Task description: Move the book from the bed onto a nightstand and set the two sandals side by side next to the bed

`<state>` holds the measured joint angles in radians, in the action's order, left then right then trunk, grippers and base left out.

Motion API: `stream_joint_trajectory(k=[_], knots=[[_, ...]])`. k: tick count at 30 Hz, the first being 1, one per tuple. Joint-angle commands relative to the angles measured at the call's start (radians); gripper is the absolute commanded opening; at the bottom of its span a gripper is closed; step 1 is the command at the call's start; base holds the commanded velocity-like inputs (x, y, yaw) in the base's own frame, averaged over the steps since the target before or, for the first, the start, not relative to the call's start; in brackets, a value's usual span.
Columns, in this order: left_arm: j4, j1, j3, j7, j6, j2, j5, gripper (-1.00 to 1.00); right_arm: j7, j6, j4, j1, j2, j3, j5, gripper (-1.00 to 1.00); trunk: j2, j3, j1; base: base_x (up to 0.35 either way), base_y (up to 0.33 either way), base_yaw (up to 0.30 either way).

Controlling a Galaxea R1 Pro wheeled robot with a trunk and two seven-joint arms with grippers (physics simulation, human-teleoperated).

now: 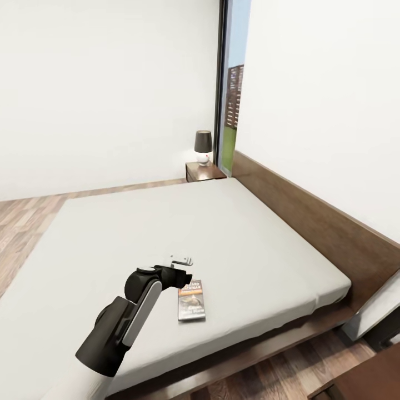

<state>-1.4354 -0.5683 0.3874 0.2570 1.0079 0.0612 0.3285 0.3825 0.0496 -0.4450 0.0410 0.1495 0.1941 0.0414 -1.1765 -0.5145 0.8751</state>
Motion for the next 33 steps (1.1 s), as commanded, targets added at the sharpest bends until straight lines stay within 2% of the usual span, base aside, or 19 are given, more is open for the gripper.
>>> stream_joint_trajectory(k=[1, 11, 20, 33], knots=[[0.0, -0.001, 0.001, 0.01, 0.003, 0.0, 0.01, 1.0, 0.007, 0.001, -0.001, 0.0, -0.001, 0.007, 0.004, 1.0, -0.001, -0.001, 0.0, 0.15, 0.004, 0.0], [0.002, -0.001, 0.002, 0.013, 0.002, 0.0, 0.009, 1.0, 0.007, 0.001, -0.002, 0.0, -0.001, 0.007, 0.005, 1.0, -0.001, -0.001, 0.0, 0.08, -0.003, 0.0], [0.004, -0.001, 0.002, 0.013, 0.003, 0.0, 0.008, 1.0, 0.007, 0.001, -0.001, 0.0, -0.001, 0.007, 0.005, 1.0, -0.001, -0.001, 0.0, 0.121, -0.104, 0.0], [0.003, -0.001, 0.002, 0.014, 0.003, 0.0, 0.007, 1.0, 0.007, 0.001, -0.001, 0.0, -0.001, 0.007, 0.005, 1.0, -0.001, -0.001, 0.0, 0.031, -0.022, 0.0]])
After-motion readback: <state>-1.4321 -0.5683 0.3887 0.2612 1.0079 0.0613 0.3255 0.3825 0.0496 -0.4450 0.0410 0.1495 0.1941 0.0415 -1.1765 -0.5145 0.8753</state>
